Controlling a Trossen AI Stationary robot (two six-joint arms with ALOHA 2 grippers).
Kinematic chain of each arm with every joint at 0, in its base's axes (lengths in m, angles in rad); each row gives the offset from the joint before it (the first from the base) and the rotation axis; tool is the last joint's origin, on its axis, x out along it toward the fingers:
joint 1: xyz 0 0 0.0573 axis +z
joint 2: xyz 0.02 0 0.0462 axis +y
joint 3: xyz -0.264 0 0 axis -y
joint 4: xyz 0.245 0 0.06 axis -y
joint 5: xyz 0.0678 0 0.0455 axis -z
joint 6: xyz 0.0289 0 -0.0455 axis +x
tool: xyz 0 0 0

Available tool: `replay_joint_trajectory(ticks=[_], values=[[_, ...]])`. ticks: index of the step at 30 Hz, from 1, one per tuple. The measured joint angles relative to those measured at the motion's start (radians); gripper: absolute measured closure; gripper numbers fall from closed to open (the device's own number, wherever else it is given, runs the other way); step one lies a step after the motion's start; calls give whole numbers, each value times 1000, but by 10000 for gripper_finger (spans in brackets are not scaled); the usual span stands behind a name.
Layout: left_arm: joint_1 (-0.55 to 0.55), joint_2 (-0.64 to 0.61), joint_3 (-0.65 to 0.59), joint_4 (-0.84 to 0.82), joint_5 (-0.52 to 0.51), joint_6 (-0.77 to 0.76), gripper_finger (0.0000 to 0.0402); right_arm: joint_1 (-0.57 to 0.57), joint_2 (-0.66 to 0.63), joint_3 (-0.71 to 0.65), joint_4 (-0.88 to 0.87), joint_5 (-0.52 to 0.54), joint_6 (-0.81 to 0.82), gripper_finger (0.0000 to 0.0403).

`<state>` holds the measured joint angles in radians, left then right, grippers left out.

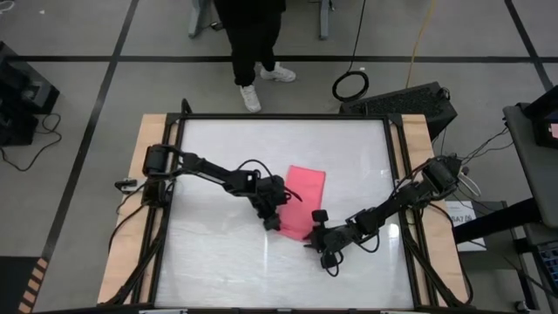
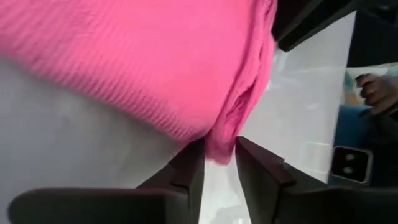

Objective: Roll towel
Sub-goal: Fold the pink towel

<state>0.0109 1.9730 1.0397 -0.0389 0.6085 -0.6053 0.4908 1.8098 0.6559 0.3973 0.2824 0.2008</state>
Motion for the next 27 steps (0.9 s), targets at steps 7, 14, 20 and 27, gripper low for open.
replay_joint_trajectory(ticks=[7, 14, 20, 27], values=[[0, -57, 0, -11, -42, 96, 265, -1, 1, 0, -3, 4, 39, 379], [-15, -75, 1, -12, -46, 171, 249, -1, 1, -1, -4, 4, 65, 399], [-73, -91, 2, -20, -70, 265, 249, -1, 1, -1, -5, 3, 95, 401], [-158, -121, 3, -35, -212, 402, 249, -1, 1, -1, -6, 2, 118, 400]])
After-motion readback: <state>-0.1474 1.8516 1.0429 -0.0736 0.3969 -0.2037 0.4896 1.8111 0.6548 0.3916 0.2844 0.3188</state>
